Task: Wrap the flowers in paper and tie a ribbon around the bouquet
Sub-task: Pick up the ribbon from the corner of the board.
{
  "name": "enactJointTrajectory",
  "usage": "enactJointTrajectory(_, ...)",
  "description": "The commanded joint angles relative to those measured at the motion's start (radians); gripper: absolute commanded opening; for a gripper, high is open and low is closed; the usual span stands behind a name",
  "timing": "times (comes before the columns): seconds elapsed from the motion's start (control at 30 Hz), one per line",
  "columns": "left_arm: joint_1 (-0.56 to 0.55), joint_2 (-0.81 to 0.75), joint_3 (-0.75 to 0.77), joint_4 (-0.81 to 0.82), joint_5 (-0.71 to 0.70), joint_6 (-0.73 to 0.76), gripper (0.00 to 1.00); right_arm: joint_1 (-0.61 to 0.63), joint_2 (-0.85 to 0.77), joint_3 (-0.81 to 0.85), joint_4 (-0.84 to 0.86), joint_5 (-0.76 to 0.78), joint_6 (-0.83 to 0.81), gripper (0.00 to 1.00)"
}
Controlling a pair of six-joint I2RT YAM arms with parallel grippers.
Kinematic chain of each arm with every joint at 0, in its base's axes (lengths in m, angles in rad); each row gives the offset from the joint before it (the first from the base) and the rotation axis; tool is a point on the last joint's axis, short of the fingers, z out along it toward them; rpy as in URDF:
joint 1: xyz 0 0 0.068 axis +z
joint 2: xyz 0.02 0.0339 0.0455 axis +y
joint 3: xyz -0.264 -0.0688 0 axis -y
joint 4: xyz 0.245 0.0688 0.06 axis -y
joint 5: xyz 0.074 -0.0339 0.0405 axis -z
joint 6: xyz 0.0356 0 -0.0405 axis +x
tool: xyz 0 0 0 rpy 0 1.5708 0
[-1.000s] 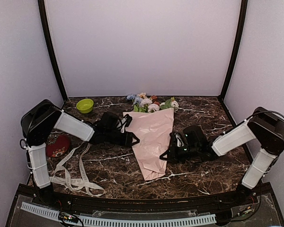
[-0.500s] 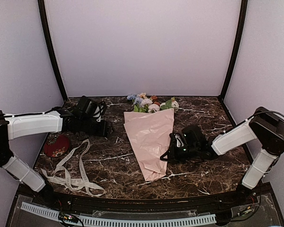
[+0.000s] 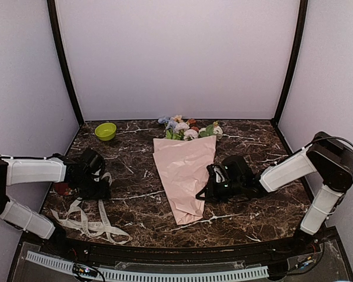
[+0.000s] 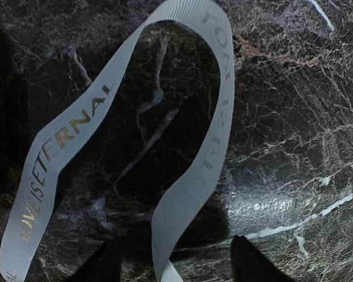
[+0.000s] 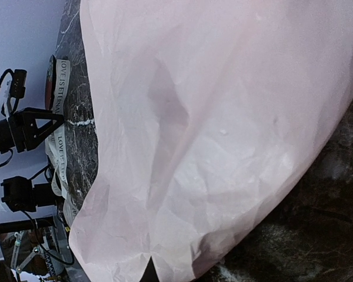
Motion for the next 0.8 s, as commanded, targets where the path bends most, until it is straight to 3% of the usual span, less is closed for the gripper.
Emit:
enactJointTrajectory(0.0,0.008,0.06,-0.02,0.053,0.075,0.002,0.46,0.009,0.007,0.012,0.024,0.0,-0.013,0.0)
enactJointTrajectory(0.07,0.009,0.062,-0.004,0.082,0.105,0.028,0.06,0.01,0.0,0.014,0.004,0.012,-0.021,0.0)
enactJointTrajectory(0.1,0.008,0.048,0.016,0.086,0.119,0.04,0.0,0.008,-0.002,0.015,-0.003,0.015,-0.022,0.0)
enactJointTrajectory(0.17,0.006,-0.008,0.086,0.064,0.126,0.087,0.0,0.008,-0.012,0.013,0.0,0.013,-0.019,0.0)
enactJointTrajectory(0.23,0.006,-0.104,0.198,0.014,0.045,0.151,0.0,0.009,-0.021,0.015,-0.008,0.022,-0.024,0.0)
enactJointTrajectory(0.33,0.008,-0.209,0.428,-0.043,-0.084,0.262,0.0,0.008,-0.017,0.025,-0.027,0.025,-0.029,0.0)
enactJointTrajectory(0.4,0.006,-0.256,0.593,-0.038,-0.07,0.358,0.0,0.01,-0.013,0.025,-0.017,0.02,-0.025,0.0)
enactJointTrajectory(0.6,0.005,-0.305,0.838,0.015,0.247,0.478,0.0,0.01,0.002,0.039,-0.019,0.021,-0.021,0.0)
enactJointTrajectory(0.77,0.004,-0.388,0.786,0.171,0.525,0.467,0.0,0.01,0.015,0.059,-0.046,0.024,-0.03,0.0)
